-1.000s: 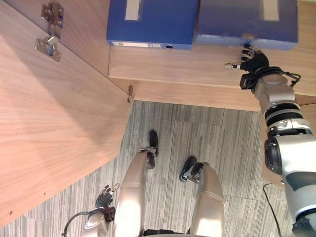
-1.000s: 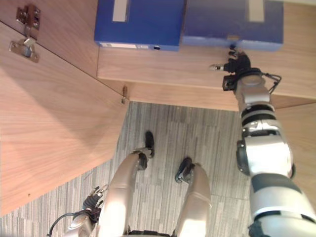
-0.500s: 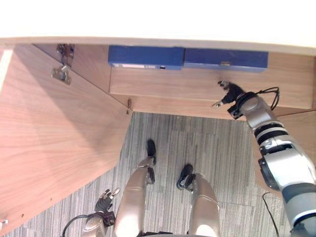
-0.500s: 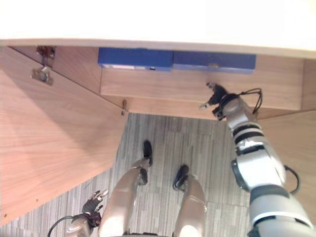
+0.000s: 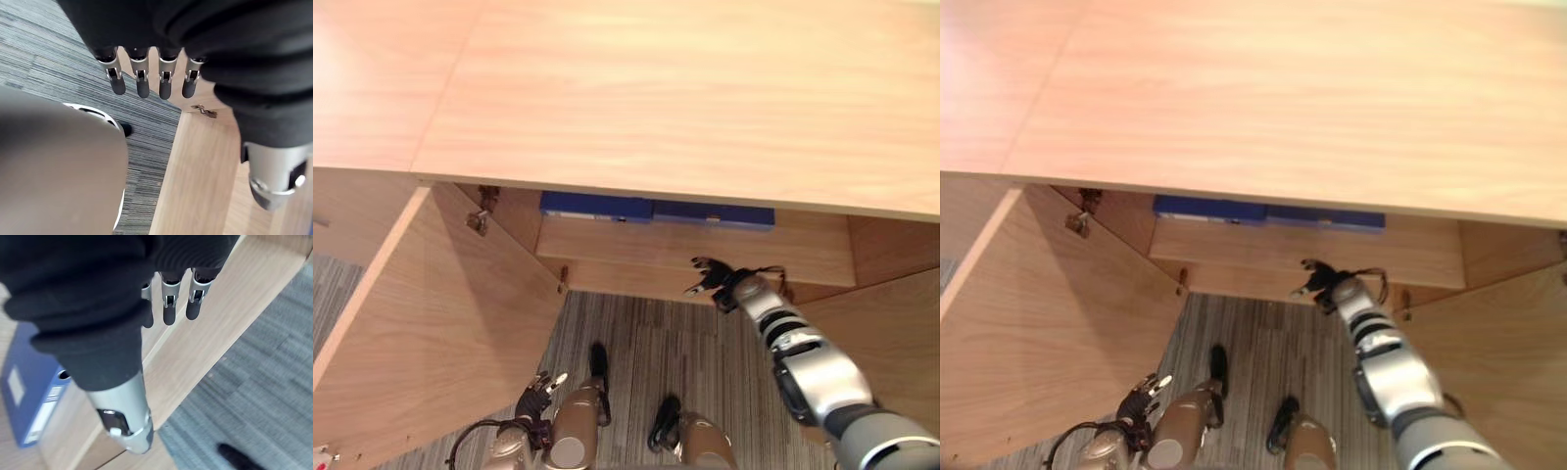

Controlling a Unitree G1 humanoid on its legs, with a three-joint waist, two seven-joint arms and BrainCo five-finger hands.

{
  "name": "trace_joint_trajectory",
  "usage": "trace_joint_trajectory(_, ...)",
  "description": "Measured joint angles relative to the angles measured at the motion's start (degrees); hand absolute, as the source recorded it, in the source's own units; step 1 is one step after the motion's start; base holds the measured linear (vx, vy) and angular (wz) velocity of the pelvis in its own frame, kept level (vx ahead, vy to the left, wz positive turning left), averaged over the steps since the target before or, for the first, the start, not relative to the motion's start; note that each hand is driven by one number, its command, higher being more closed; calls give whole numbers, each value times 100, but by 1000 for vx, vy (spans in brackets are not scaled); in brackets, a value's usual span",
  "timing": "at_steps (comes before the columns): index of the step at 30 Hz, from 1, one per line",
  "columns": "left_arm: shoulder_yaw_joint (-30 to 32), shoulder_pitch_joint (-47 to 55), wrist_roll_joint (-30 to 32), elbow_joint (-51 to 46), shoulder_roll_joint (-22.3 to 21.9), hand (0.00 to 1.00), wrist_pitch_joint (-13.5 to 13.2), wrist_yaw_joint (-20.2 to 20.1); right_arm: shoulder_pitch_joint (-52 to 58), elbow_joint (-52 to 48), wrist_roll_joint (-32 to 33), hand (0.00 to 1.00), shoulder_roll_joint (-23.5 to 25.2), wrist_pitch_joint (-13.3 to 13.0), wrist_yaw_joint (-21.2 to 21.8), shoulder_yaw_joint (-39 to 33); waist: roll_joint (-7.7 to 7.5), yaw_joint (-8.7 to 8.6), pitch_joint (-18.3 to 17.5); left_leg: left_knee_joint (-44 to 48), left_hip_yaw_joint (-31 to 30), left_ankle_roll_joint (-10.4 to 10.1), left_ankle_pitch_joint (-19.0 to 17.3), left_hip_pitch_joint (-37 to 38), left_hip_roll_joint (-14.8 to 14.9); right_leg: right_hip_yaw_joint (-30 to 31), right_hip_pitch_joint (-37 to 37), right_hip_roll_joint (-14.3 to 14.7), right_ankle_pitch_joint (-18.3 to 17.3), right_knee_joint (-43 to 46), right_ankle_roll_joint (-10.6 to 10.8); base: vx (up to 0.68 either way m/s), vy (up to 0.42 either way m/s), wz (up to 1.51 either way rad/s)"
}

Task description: Walk over to the cabinet, pick up the folder, carry it to the office cabinet, place the folder inside the office cabinet, then close the office cabinet door

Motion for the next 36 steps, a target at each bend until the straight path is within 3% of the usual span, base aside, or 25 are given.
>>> trace_joint_trajectory(4,318,-37,431,331,-305,0,17,152,1226,-99,469,0,999,-13,-756,-1066,73,15,-562,976,-16,-41,-815,-86,320,265,255,272,153,-380,32,8,51,-41)
trace_joint_trajectory(6,450,-52,680,477,-410,0,5,263,1899,-98,774,0,1224,-14,-927,-1585,75,-21,-763,1014,33,-33,-942,-60,339,429,355,319,288,-607,120,67,159,-48)
trace_joint_trajectory(10,448,-161,971,824,-378,0,-8,469,2964,-47,1565,0,1425,-20,-1105,-2914,26,-187,-845,539,405,42,-843,418,159,761,682,222,734,-1307,285,55,163,-41)
trace_joint_trajectory(13,471,-176,1031,1121,-392,0,-32,646,3464,-113,2024,0,1412,-135,-1242,-3270,1,-285,-1058,-320,821,108,-497,983,-89,1077,778,67,960,-1555,359,-8,95,-49)
trace_joint_trajectory(20,740,-217,1255,1628,-467,0,-71,834,3831,-397,3003,0,1366,-383,-1616,-3411,-43,-508,-1266,-2006,1417,71,63,2069,-455,1593,759,-23,934,-1579,314,-40,60,-51)
trace_joint_trajectory(22,837,-194,1248,1661,-466,0,-77,845,3887,-525,3128,0,1363,-427,-1713,-3378,-16,-507,-1215,-2049,1818,76,23,2251,-426,1337,671,-161,834,-1361,175,-27,24,-101)
trace_joint_trajectory(25,1018,-83,1178,1675,-474,0,-85,885,3916,-574,3276,0,1399,-475,-1821,-3383,17,-496,-1131,-1963,2651,13,-203,2515,-297,239,561,-703,792,-955,-180,-34,-17,-146)
trace_joint_trajectory(26,1023,-81,1180,1678,-471,0,-81,889,3969,-654,3277,0,1436,-483,-1894,-3388,29,-507,-1123,-1881,2965,-21,-295,2588,-199,-373,520,-974,819,-755,-352,-43,-58,-107)
trace_joint_trajectory(28,1007,-80,1175,1677,-460,0,-76,896,4011,-747,3283,0,1442,-534,-1963,-3446,-1,-507,-1144,-1647,3229,-122,-429,2643,-59,-977,546,-1187,1059,-631,-601,20,-109,-94)
trace_joint_trajectory(29,939,-80,1164,1693,-452,0,-78,908,4012,-750,3283,0,1406,-565,-1981,-3525,32,-503,-1152,-1418,3238,-179,-464,2628,31,-1215,573,-1146,1198,-638,-443,86,-158,-62)
trace_joint_trajectory(32,744,-108,1153,1836,-461,0,-82,928,3973,-724,3292,0,1196,-626,-2026,-3762,165,-510,-1213,-1410,3043,-202,-457,2609,129,-1485,584,-1003,1206,-665,-425,122,-132,-27)
trace_joint_trajectory(33,597,-124,1153,1850,-478,0,-84,939,3876,-673,3297,0,1064,-632,-2063,-3835,222,-495,-1224,-1412,2932,-208,-450,2611,195,-1508,605,-874,1361,-861,-183,80,-67,-32)
trace_joint_trajectory(36,389,-170,1157,1857,-390,0,-68,940,3542,-421,3299,0,953,-688,-2062,-3789,197,-495,-1200,-1403,2893,-220,-457,2619,274,-1474,808,-537,1660,-1683,204,60,-100,-52)
